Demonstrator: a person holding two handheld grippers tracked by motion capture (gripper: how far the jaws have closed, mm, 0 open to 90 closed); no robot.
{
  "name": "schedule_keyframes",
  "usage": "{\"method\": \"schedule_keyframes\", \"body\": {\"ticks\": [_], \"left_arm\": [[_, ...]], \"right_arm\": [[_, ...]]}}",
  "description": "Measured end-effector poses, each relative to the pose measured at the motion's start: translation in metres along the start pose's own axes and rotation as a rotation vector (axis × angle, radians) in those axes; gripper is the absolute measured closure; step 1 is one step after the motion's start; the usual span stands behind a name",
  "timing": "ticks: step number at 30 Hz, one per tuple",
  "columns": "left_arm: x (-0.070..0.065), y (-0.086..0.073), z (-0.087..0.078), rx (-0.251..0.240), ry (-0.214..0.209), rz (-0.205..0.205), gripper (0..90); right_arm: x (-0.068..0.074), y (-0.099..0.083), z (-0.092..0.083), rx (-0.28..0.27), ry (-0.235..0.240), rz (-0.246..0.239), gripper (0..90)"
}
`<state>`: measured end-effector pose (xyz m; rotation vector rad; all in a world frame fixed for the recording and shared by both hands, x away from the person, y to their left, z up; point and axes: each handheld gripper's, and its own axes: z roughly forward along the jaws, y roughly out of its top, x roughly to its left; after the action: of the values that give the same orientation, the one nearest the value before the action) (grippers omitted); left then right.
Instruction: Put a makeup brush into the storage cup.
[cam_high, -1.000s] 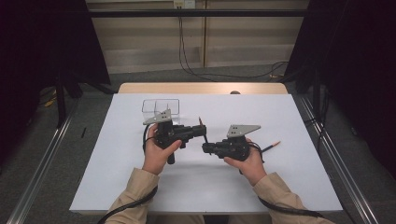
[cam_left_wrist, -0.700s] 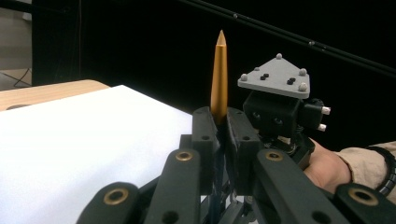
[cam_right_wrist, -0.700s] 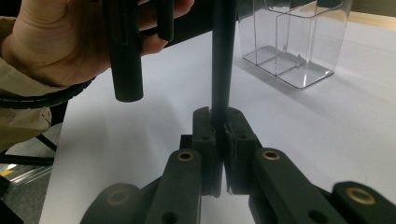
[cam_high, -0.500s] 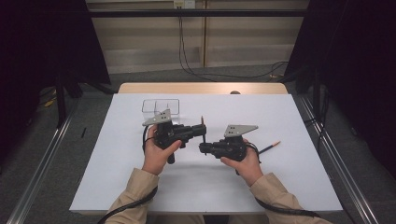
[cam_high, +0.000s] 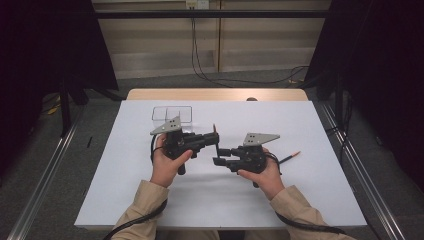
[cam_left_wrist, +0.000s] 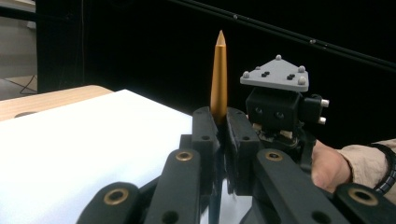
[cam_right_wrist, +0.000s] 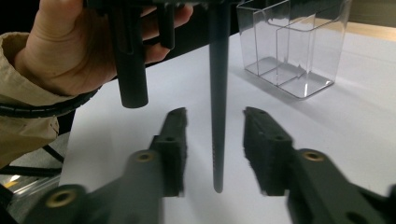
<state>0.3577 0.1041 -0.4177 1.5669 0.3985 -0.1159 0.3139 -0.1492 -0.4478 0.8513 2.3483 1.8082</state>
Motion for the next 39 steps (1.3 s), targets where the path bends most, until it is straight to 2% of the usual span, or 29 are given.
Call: {"method": "schedule_keyframes", "body": {"ticks": [7,10,11,21,29,33,39], "left_arm": [[-0.001,0.002,-0.003,0.008,0.013,0.015,83.6],[-0.001,0.002,-0.003,0.011,0.015,0.018,83.6],[-0.001,0.002,-0.003,0.014,0.016,0.018,83.6],[-0.001,0.002,-0.006,0.025,0.037,0.040,83.6],[-0.002,0.001,-0.009,0.039,0.055,0.048,83.6],[-0.002,0.001,-0.010,0.050,0.066,0.056,83.6],[-0.001,0.000,-0.011,0.052,0.069,0.061,83.6]], "right_arm": [[-0.004,0.001,-0.010,-0.024,-0.009,0.003,30.8],[-0.006,0.000,-0.013,-0.030,-0.003,-0.008,22.1],[-0.006,0.000,-0.014,-0.033,-0.016,-0.018,19.8],[-0.008,-0.001,-0.028,-0.059,-0.040,-0.043,11.5],[-0.011,-0.004,-0.039,-0.050,-0.064,-0.065,4.3],[-0.012,-0.007,-0.043,-0.038,-0.069,-0.057,3.9],[-0.012,-0.009,-0.055,-0.021,-0.080,-0.081,3.6]]}}
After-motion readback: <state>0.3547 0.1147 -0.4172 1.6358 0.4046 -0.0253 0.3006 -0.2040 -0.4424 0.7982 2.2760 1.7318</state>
